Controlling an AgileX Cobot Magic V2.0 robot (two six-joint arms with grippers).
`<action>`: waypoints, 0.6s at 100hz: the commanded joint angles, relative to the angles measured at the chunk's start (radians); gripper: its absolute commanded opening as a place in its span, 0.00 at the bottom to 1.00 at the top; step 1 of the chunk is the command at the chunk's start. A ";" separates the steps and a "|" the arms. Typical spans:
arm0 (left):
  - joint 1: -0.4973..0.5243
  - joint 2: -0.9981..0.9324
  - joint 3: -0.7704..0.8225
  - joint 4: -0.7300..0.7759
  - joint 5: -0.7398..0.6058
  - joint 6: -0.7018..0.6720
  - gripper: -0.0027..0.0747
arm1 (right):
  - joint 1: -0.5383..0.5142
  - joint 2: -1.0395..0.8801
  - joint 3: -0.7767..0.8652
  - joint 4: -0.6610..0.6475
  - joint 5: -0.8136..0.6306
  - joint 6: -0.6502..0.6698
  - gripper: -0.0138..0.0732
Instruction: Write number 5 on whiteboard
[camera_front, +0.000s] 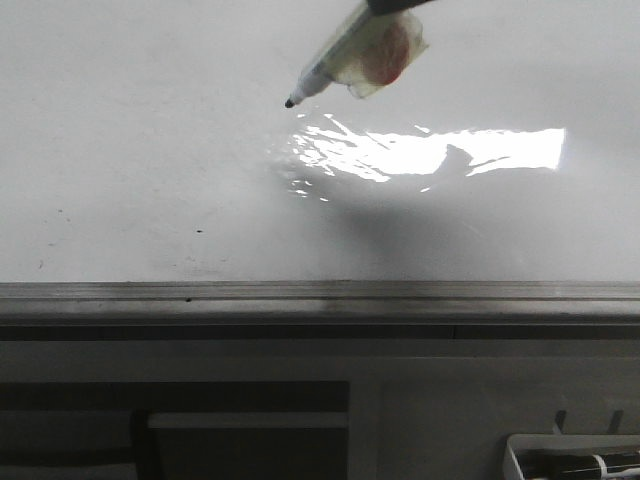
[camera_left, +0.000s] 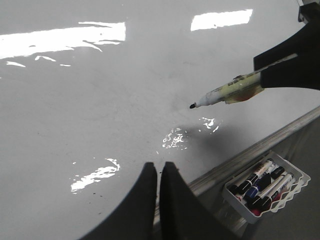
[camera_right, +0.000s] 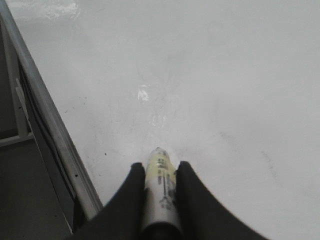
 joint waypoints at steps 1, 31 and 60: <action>0.001 0.003 -0.026 -0.021 -0.067 -0.007 0.01 | -0.008 0.025 -0.024 0.008 -0.106 -0.001 0.11; 0.001 0.003 -0.026 -0.028 -0.067 -0.007 0.01 | -0.024 0.065 -0.026 0.051 -0.196 -0.001 0.11; 0.001 0.003 -0.026 -0.038 -0.065 -0.007 0.01 | -0.081 0.070 -0.026 0.053 -0.166 -0.001 0.11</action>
